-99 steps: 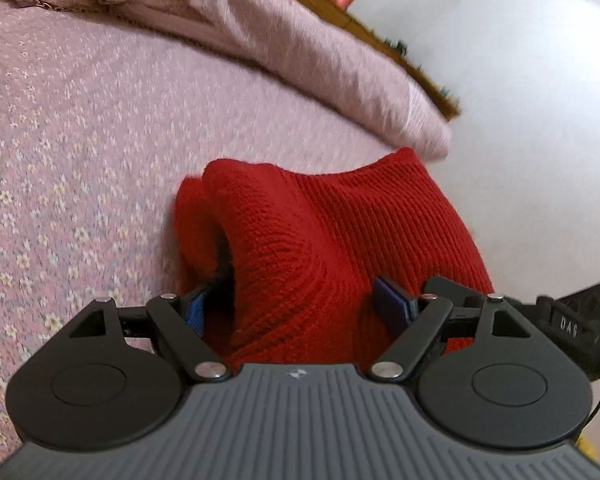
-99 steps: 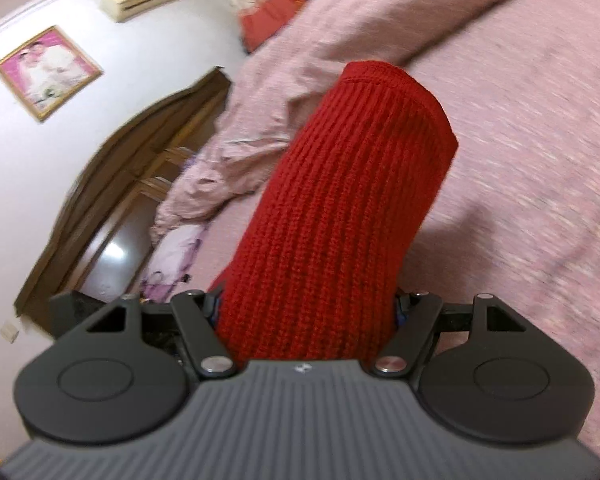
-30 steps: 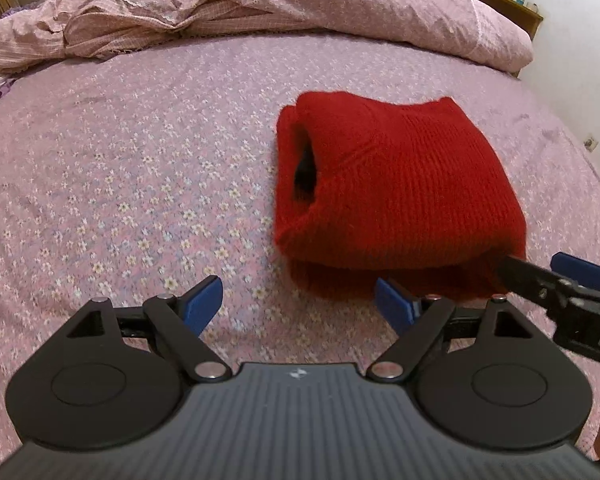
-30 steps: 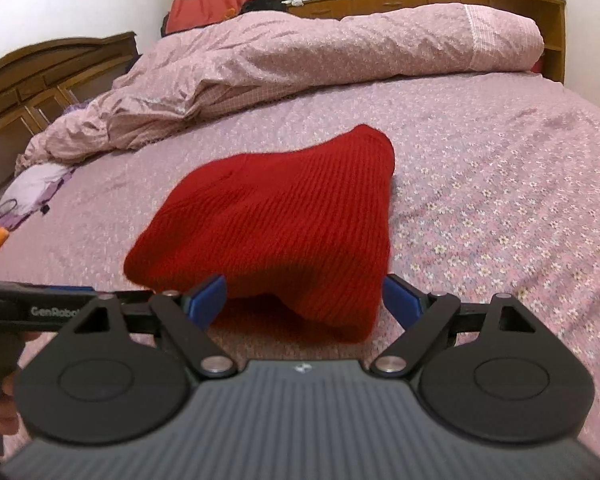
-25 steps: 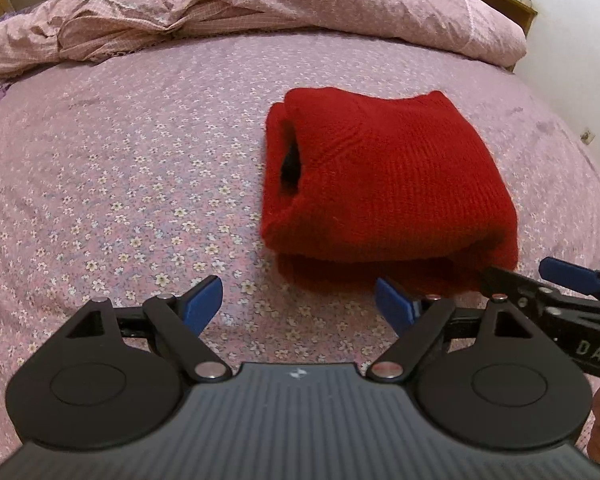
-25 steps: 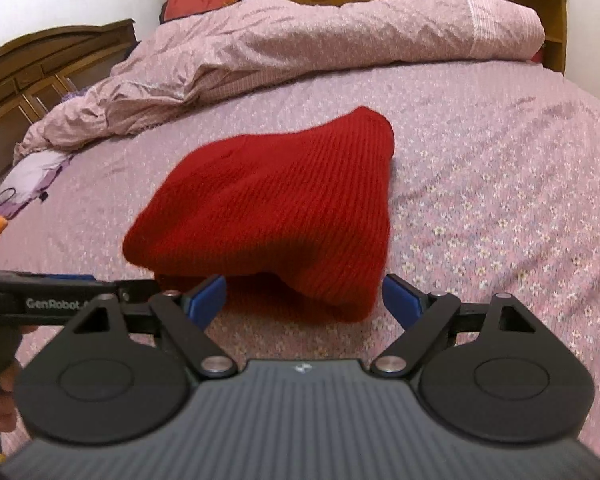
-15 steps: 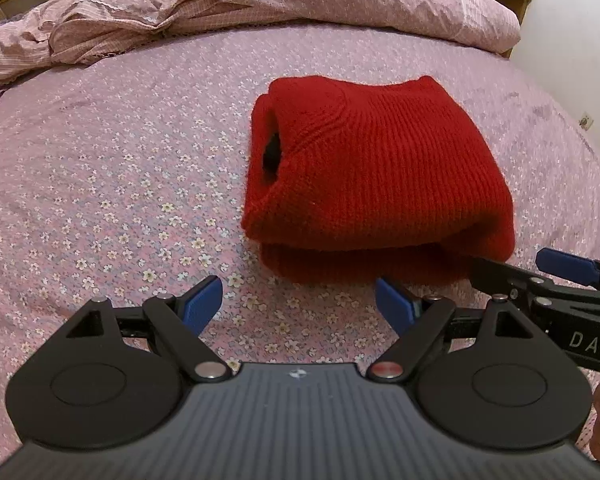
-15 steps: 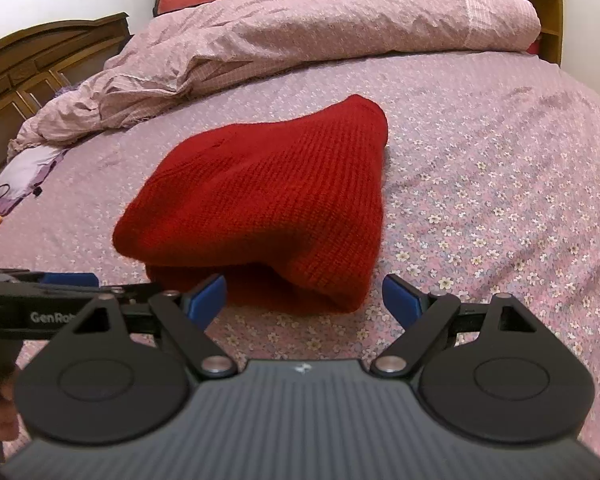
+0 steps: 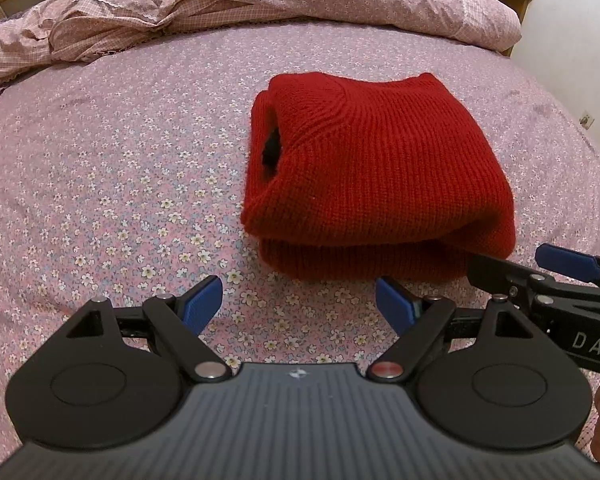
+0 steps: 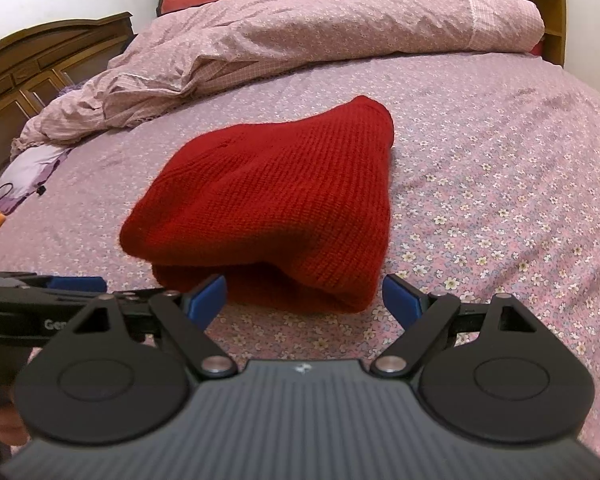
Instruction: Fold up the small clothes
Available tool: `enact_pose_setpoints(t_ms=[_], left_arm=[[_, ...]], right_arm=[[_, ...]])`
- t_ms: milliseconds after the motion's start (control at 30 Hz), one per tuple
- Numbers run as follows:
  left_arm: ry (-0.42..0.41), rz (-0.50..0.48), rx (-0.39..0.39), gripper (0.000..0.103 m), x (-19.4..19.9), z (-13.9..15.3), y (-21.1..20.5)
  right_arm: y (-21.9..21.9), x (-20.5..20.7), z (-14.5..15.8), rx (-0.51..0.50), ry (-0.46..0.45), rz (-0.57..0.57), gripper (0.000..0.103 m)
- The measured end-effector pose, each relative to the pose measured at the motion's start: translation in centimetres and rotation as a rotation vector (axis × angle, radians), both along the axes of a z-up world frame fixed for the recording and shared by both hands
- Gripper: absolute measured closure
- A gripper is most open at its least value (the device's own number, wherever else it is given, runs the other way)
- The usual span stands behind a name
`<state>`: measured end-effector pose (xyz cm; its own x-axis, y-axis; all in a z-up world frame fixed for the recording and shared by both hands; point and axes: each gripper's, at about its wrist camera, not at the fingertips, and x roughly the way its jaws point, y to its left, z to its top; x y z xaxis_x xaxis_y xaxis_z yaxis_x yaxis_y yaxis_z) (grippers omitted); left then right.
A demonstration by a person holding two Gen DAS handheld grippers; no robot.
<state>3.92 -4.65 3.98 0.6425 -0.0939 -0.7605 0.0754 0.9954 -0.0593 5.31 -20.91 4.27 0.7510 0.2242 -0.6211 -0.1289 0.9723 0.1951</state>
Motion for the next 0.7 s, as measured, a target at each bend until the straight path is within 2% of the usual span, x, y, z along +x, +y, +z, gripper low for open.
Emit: enact_pose_setpoints(t_ms=[433,700], left_arm=[[0.013,0.005,-0.001,0.016,0.16,-0.27,0.17],[-0.005,0.005,0.017,0.016,-0.03,-0.21,-0.05]], right_arm=[[0.05,0.08,0.07,0.004,0.005,0.0,0.017],[-0.01,0.08,0.04,0.005,0.005,0.0,0.017]])
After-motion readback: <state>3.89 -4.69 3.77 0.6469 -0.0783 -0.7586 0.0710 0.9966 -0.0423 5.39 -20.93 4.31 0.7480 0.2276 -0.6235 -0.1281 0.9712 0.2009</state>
